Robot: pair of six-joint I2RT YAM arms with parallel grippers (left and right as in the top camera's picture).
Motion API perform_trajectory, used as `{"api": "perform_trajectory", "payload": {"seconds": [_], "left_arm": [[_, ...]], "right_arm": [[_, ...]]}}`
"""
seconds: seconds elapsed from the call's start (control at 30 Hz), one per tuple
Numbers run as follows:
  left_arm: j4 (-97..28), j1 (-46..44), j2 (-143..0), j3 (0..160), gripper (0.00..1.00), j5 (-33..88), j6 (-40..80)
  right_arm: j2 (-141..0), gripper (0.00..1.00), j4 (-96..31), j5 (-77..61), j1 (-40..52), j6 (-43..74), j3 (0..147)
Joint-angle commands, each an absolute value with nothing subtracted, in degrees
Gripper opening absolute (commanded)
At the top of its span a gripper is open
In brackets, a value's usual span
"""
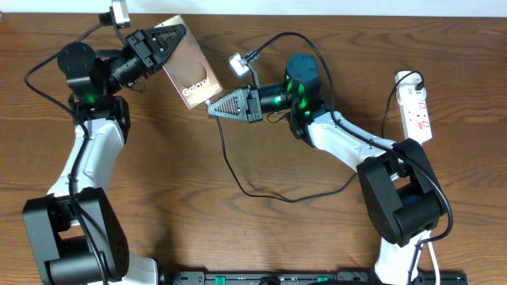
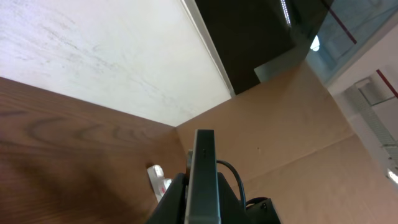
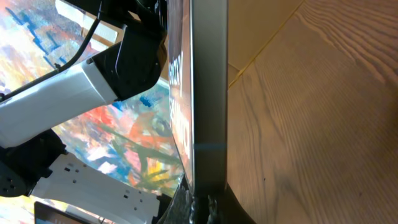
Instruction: Plug charger to phone and switch on socket
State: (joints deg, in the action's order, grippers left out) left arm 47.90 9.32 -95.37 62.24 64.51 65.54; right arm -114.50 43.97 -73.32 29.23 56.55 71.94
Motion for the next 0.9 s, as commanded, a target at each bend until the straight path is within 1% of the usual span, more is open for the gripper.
{"api": "perform_trajectory", "payload": {"seconds": [0.0,0.37,0.87], "left_arm": [[48.6,9.6,-94.3,63.5,0.07,63.8,64.5],[48.5,11.1,-94.3,63.5,0.07,65.2,64.6],[48.5,9.4,-94.3,63.5,0.07,65.8,64.3]], "right_arm": [[-114.8,0.01,44.1,-73.9,29.7,55.9,72.5],[-114.8,0.01,44.1,-74.0,29.7,55.9,72.5],[-114.8,0.01,44.2,-74.0,29.7,55.9,72.5]]}}
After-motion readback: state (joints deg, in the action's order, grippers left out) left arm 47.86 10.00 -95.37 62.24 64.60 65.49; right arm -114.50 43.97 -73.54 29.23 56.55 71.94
